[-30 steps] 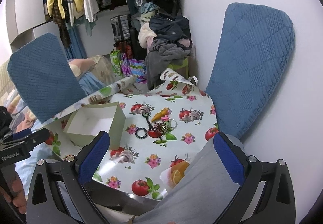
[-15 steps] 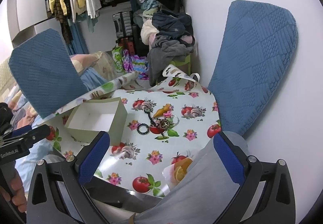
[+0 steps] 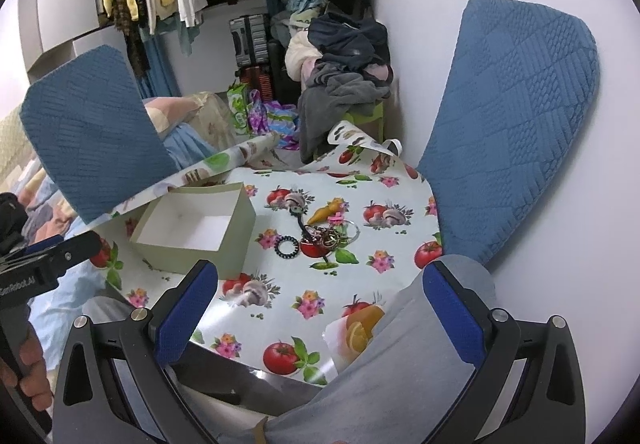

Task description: Organize jewelry

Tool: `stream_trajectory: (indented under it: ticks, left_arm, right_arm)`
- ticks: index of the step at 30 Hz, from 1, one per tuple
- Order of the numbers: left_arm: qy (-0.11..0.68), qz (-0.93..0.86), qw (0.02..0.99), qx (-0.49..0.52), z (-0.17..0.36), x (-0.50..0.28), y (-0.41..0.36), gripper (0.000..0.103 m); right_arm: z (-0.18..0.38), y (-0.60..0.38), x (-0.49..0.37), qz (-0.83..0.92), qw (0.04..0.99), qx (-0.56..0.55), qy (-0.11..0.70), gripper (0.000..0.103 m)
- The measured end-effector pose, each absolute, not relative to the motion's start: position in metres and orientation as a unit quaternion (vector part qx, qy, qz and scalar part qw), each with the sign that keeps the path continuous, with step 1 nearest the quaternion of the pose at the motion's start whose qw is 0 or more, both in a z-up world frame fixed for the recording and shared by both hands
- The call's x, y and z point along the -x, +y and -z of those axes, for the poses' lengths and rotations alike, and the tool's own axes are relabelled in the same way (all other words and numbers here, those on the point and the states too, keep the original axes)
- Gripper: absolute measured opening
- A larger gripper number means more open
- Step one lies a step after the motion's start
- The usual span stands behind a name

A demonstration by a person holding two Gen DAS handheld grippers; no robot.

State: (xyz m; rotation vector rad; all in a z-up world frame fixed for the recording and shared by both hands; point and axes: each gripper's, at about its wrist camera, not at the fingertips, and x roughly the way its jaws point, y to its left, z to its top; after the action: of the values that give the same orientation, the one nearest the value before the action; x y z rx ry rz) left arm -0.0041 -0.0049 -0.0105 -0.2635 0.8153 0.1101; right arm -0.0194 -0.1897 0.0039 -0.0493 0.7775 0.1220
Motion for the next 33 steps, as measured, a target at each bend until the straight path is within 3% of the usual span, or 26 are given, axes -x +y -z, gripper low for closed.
stream_trajectory:
  ticks: [25,28,30,33]
  left_arm:
    - [0.428,0.005,0.896,0.116,0.067,-0.059,-0.041,0.1]
    - [0.432,0.025,0.894,0.12,0.081,-0.075,-0.053,0.099]
    - [0.436,0.039,0.891,0.122,0.092,-0.086,-0.061,0.095]
    - [0.44,0.056,0.888,0.123,0.11,-0.102,-0.071,0.09]
  right_arm:
    - [0.038,-0.222,-0.014,-0.068,0.922,-0.016,0.382,0.1]
    - [0.052,-0.228,-0.026,-0.08,0.919,-0.022,0.386,0.089]
    - [0.062,-0.233,-0.036,-0.088,0.916,-0.026,0.392,0.072]
    - [0.077,-0.236,-0.05,-0.093,0.913,-0.022,0.397,0.055]
